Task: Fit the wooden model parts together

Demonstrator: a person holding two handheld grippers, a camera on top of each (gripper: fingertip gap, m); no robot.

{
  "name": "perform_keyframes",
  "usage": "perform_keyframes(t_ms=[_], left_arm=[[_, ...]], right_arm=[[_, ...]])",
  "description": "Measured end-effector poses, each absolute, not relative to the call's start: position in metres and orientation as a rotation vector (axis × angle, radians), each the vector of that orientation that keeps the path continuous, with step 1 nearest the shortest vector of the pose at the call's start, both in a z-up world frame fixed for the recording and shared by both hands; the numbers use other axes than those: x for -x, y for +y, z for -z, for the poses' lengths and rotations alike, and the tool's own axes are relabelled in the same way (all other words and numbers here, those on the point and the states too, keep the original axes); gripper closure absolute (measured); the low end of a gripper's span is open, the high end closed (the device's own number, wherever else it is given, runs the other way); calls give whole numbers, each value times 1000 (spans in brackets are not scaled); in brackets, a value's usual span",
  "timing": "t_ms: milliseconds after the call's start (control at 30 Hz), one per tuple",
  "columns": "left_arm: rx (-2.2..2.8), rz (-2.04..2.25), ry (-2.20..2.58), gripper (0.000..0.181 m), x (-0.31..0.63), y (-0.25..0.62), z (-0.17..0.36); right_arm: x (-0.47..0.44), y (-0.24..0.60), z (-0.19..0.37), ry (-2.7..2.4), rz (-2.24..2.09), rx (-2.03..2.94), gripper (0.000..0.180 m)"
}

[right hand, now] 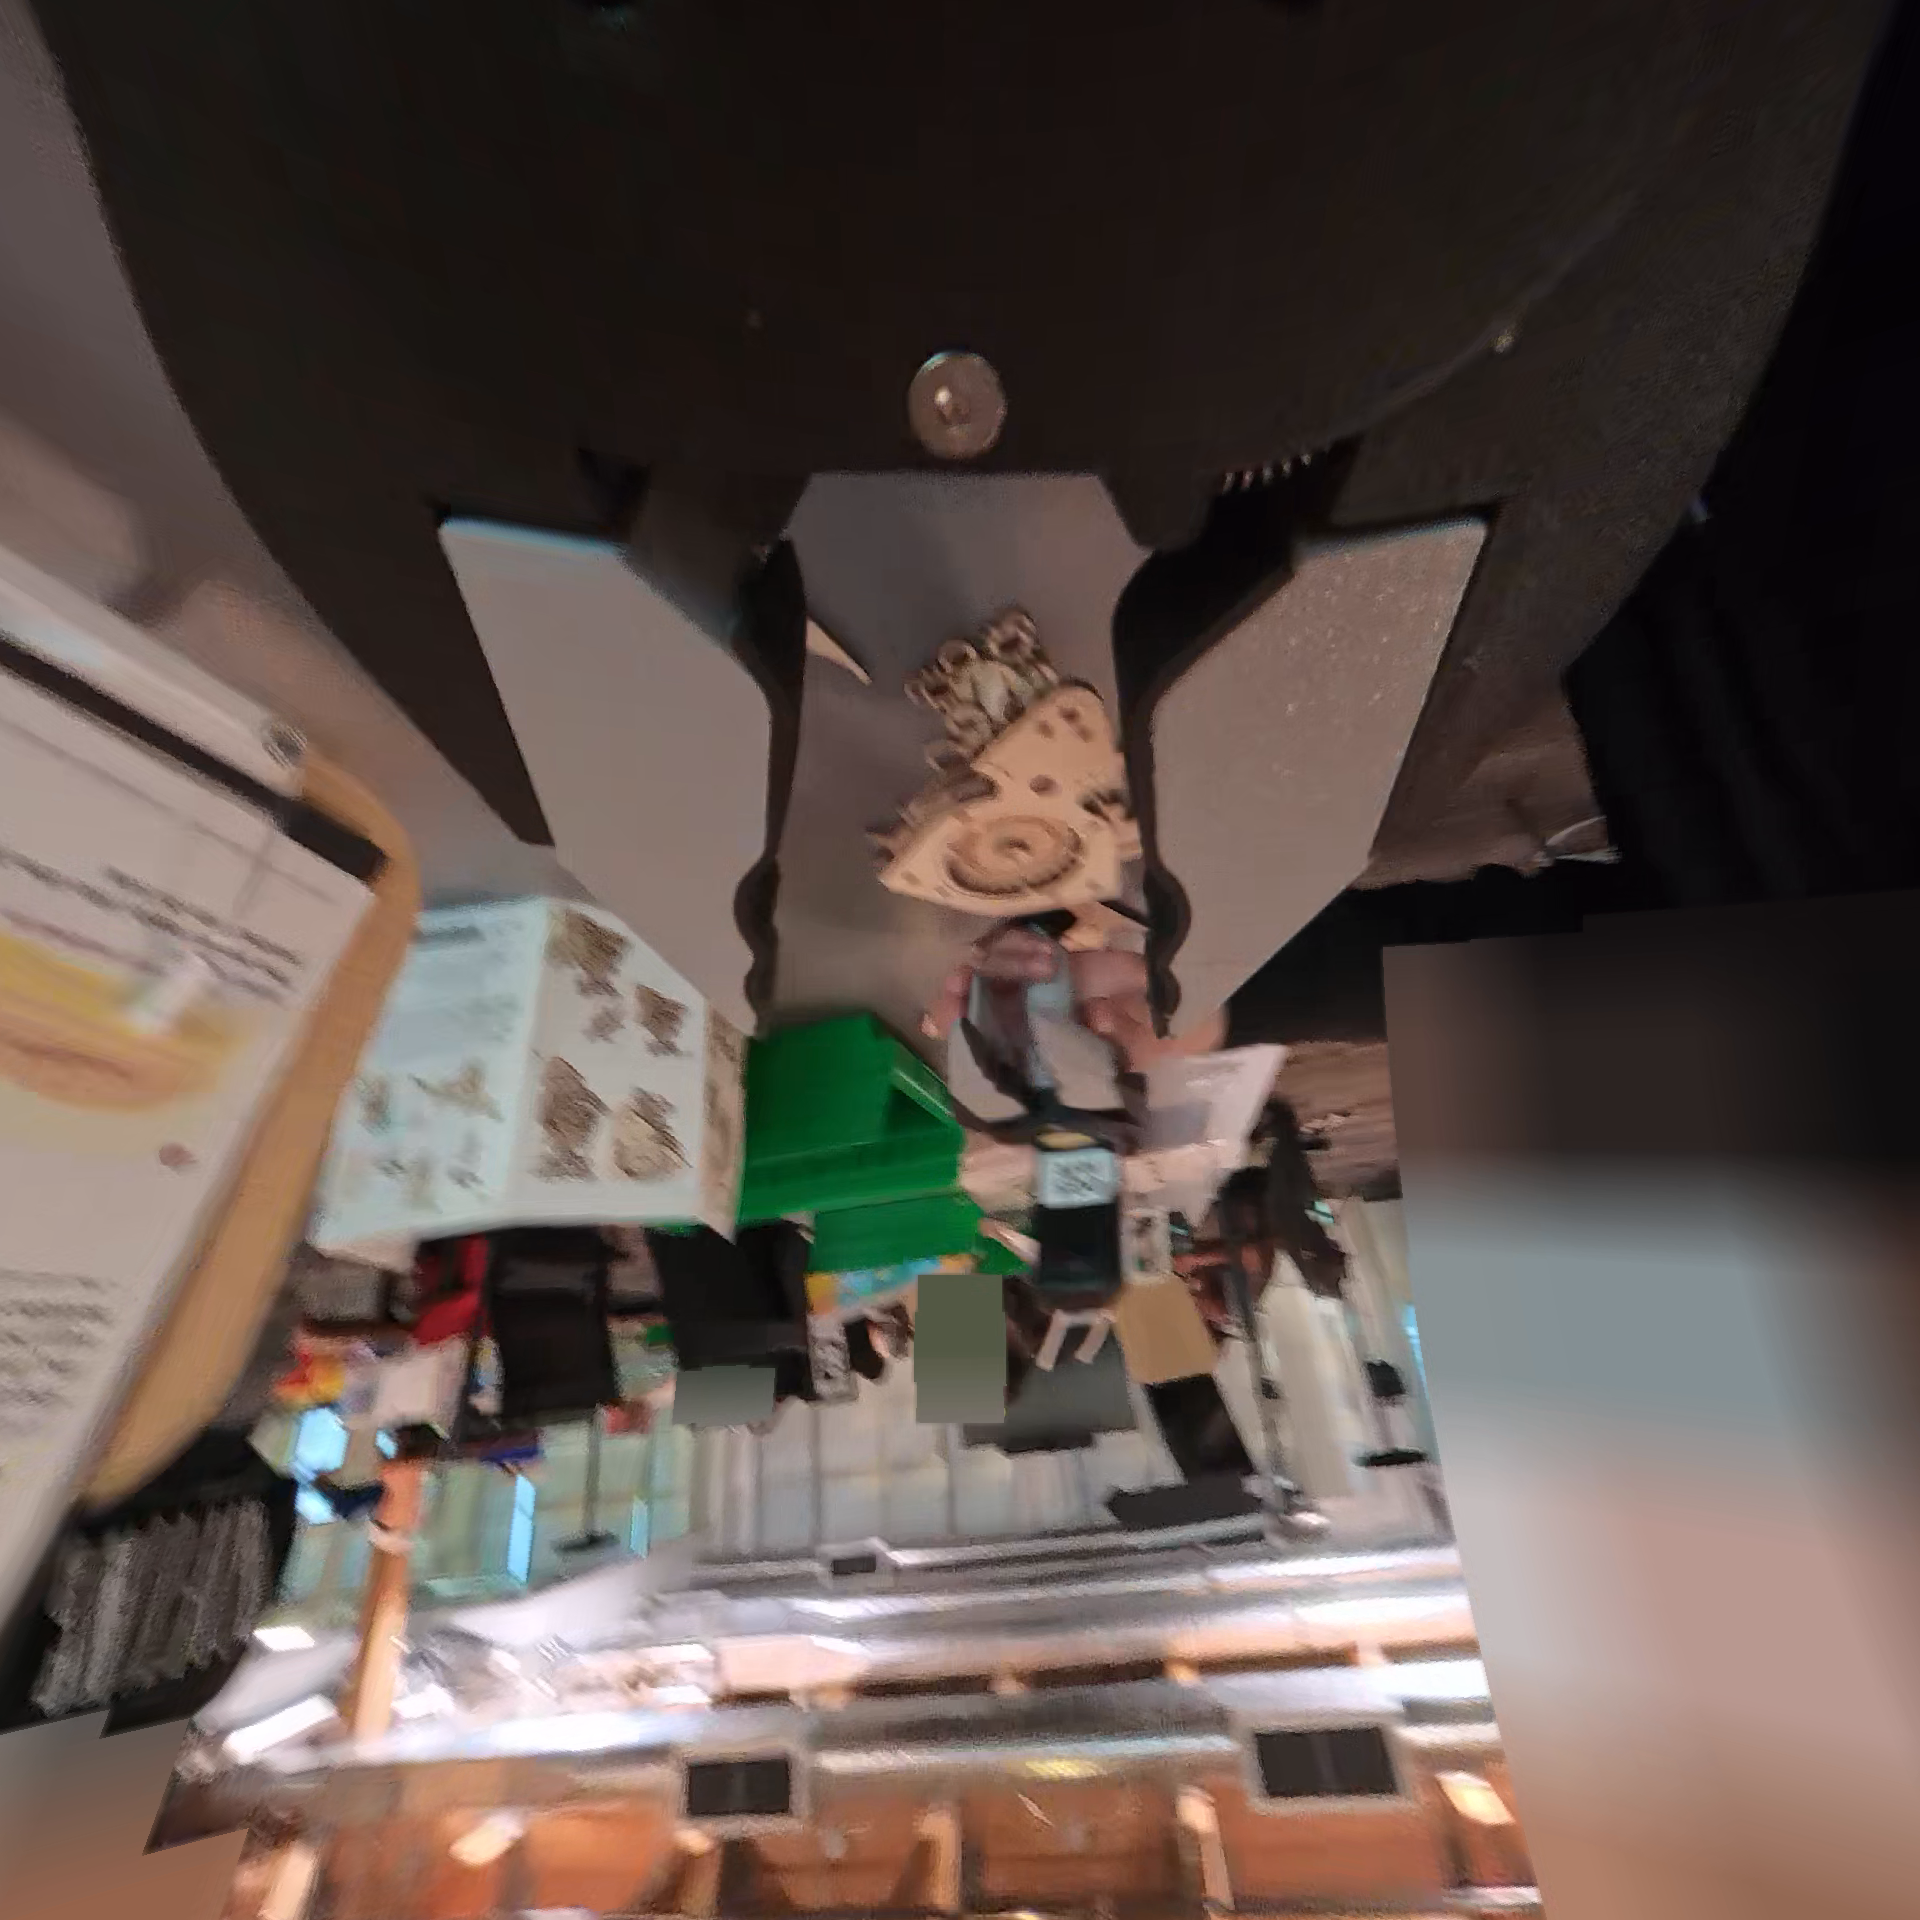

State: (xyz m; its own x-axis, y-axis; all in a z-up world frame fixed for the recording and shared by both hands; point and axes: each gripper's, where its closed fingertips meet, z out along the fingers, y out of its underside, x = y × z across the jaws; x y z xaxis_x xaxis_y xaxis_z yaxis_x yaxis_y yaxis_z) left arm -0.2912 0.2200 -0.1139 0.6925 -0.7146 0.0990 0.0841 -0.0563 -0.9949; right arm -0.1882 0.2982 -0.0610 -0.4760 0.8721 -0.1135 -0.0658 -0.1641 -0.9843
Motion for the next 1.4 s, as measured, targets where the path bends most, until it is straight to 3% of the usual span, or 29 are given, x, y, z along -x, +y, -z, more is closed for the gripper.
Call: perform_keyframes(t_ms=[33,100,267,433,667,1400], left_arm=[[1609,613,542,151,296,228,131],[1777,516,554,155,301,233,158],[1910,600,493,152,300,228,174],[1966,512,439,151,313,228,189],[1803,547,414,140,321,213,155],[1881,533,354,149,341,214,170]], right_arm=[[191,312,72,-1401,-1676,1046,111],[197,336,103,-1448,-1531,1214,105],[200,372,150,-1494,-1238,1429,110],[203,385,163,-1474,-1145,1484,117],[207,394,179,-1480,-1062,1532,122],[218,380,190,-1587,-961,1482,129]])
